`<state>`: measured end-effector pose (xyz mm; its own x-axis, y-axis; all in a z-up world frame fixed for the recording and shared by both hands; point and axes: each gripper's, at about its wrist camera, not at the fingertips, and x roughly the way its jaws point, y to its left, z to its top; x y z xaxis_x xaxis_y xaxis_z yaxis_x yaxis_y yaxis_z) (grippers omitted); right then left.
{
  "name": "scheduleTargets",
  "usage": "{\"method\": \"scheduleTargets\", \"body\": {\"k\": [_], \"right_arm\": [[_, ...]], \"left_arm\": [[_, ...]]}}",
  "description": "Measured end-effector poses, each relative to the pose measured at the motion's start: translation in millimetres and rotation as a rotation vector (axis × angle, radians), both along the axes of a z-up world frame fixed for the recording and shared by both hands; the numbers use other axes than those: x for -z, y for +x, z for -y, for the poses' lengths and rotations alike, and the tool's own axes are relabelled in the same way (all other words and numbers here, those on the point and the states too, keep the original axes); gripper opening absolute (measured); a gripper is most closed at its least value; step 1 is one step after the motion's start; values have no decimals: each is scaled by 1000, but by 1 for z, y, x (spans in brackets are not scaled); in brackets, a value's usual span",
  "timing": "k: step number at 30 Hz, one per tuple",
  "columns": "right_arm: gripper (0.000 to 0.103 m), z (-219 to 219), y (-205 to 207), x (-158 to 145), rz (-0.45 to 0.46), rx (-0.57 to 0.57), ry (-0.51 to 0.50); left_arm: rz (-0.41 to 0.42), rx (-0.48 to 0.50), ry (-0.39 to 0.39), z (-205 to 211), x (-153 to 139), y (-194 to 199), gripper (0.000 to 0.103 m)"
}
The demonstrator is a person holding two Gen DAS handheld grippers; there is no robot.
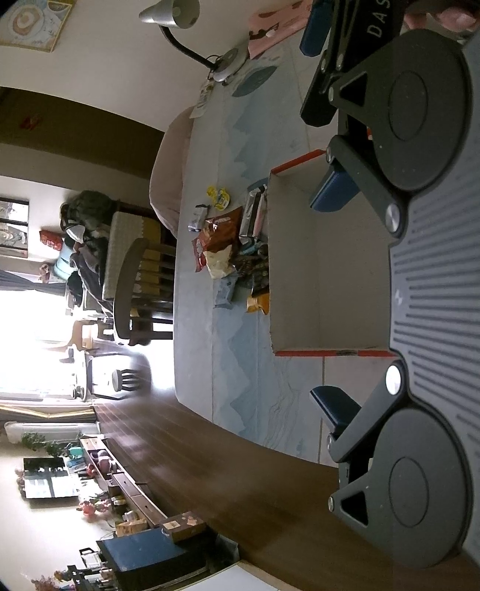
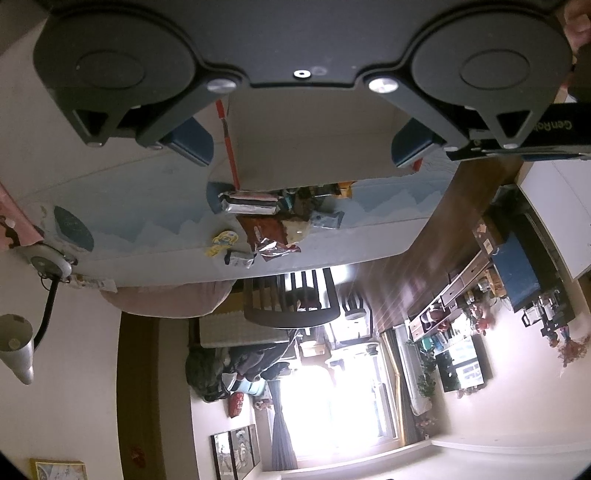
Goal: Organize snacks
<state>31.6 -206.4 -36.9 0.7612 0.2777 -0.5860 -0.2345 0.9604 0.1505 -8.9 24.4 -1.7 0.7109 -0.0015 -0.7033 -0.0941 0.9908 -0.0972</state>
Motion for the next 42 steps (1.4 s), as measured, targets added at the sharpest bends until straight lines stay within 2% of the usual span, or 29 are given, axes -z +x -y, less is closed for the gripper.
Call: {"method": "scheduleTargets", "body": {"k": [15, 20, 23, 33, 42], "right_arm": [[103, -2, -10, 5, -15, 22, 12], [103, 0, -1, 4, -5, 4, 0], [103, 3, 12, 7, -17, -23, -2], [98, 17, 77, 22, -163, -131, 18], [95, 36, 152, 9, -186, -227, -25]], "left_arm": [[-16, 38, 2, -2, 8, -5, 101], [-18, 41, 4, 0, 9, 3, 101], [-29, 32, 13, 4, 11, 14, 101], [-132, 23, 31, 17, 26, 61, 101], [-193, 61, 24, 21, 12, 134, 101]]}}
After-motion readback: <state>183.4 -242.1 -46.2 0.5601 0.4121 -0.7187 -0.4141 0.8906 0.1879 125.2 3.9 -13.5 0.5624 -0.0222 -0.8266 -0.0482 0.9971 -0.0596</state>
